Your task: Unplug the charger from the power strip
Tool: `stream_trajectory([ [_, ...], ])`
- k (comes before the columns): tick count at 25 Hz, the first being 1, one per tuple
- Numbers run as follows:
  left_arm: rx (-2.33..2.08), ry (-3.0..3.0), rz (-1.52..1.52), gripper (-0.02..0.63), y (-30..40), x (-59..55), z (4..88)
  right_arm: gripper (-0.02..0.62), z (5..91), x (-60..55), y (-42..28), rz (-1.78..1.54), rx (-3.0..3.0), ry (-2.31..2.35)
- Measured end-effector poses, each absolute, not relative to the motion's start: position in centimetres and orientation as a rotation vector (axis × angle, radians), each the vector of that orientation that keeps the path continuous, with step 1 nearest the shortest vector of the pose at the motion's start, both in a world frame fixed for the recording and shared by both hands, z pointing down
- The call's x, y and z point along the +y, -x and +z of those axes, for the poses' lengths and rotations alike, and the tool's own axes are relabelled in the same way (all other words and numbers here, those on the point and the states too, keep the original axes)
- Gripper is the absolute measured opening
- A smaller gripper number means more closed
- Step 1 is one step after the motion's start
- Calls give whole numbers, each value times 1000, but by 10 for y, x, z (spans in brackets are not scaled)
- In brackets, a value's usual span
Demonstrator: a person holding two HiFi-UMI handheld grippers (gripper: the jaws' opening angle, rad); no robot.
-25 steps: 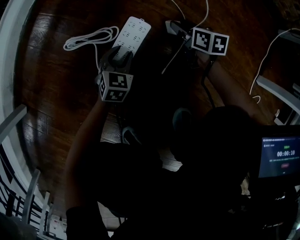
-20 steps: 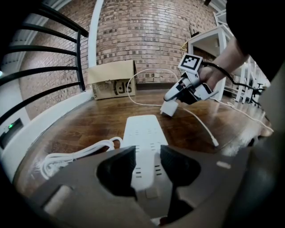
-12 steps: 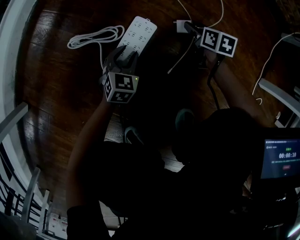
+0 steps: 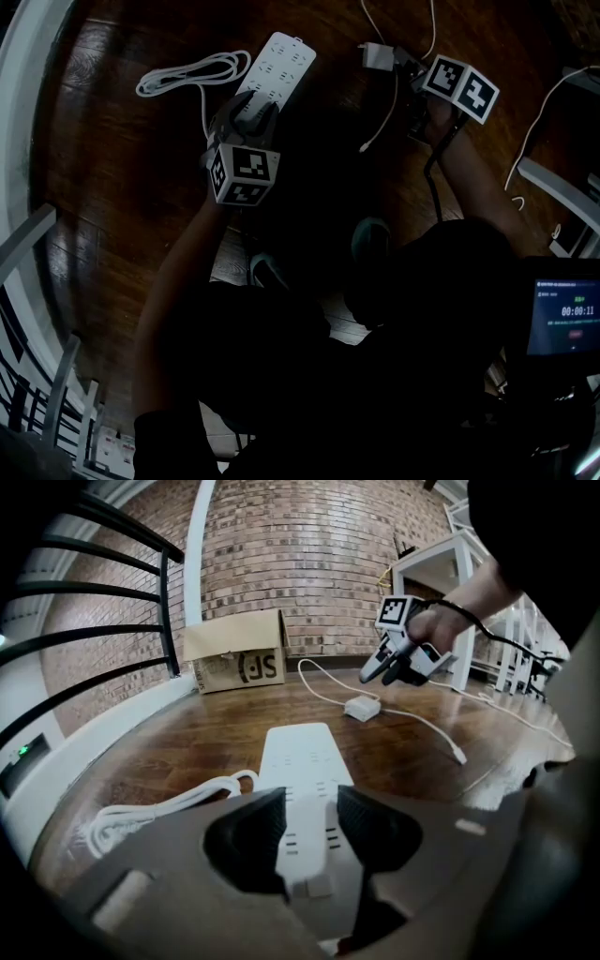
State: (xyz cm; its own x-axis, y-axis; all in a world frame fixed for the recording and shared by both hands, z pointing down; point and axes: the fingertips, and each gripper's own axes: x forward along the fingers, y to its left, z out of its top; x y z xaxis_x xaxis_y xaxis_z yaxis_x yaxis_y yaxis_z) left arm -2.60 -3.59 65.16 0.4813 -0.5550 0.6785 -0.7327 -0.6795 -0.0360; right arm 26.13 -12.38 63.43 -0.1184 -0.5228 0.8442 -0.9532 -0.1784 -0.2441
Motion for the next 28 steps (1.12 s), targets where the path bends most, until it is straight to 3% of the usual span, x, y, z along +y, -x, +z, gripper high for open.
stream_trajectory([
  [6,-1105,-2480,991,176,25,-35,650,394,601,-134,-288,1165,-1675,-1839],
  [13,-1011,-2351,975,176,30,-37,649,368,575,-145,-246,1147,-1847,-1764],
  [16,-1106,-2309,860,140,46,-51,618,286,559,-149,-214,1209,-2003,-1654],
  [18,-1179,-2321,756,129,59,-64,585,146,539,-151,-185,1301,-2181,-1522],
  [19,-1211,-2337,710,126,65,-70,566,118,527,-152,-171,1346,-2268,-1450],
  [23,-1365,-2420,534,107,102,-97,479,53,469,-154,-137,1363,-2508,-1236],
  [28,-1404,-2477,278,91,119,-112,356,12,390,-161,-129,1100,-2709,-1146],
])
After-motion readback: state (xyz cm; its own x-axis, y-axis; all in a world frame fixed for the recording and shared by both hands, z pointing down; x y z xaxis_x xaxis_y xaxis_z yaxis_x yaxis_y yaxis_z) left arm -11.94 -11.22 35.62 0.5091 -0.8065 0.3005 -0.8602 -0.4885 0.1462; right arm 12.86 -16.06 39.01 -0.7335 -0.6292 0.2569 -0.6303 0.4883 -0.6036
